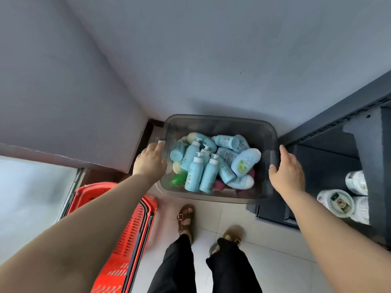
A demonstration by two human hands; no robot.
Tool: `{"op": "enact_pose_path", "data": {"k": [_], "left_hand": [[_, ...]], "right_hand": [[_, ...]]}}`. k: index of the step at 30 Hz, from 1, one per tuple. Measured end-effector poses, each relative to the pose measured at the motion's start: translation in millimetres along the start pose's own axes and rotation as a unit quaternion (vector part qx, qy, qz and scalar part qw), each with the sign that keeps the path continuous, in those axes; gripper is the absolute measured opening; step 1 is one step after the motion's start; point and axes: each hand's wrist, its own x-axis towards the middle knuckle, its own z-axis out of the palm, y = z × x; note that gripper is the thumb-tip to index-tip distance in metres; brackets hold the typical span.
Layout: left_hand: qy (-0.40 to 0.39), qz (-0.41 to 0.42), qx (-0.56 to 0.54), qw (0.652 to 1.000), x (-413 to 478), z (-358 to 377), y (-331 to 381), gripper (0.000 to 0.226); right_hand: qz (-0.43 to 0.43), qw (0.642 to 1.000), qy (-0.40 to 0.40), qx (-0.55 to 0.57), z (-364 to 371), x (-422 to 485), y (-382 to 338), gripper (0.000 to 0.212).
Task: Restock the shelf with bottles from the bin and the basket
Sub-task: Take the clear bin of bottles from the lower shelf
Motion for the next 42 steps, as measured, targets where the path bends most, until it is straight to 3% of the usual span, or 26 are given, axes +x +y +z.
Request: {"op": "enact_pose_path", "data": {"k": [7,16,19,25,32,42], "left_hand": [[-0.043,-0.036,-0.002,0.998,63.0,53.2,-26.0,0.071],[-0.007,-0.113,-0.089,0.99,108.8,104.9,-38.8,0.081],[0.013,-0.121,-0.09,0.988,115.6,112.2,-43.2,0.075],[-0.005,-0.183,-0.126,0.975,126.0,111.1,-42.2,0.034],[0.004,-0.187,-0.149,0.971,121.1,107.6,-34.3,0.034],[-0.01,-0.193,-0.151,0.969,102.6,92.4,-40.6,0.029]], "right_hand": [[0.066,0.998,-0.005,-0.006,63.4,47.3,30.9,0.071],[0.18,0.982,-0.038,0.035,118.3,96.9,62.4,0.076],[0.202,0.976,-0.037,0.067,124.7,100.8,66.2,0.072],[0.251,0.96,-0.036,0.12,121.8,108.2,71.3,0.058],[0.285,0.937,0.016,0.201,112.1,111.2,66.9,0.04],[0.231,0.953,0.028,0.196,101.1,81.0,58.5,0.038]]}}
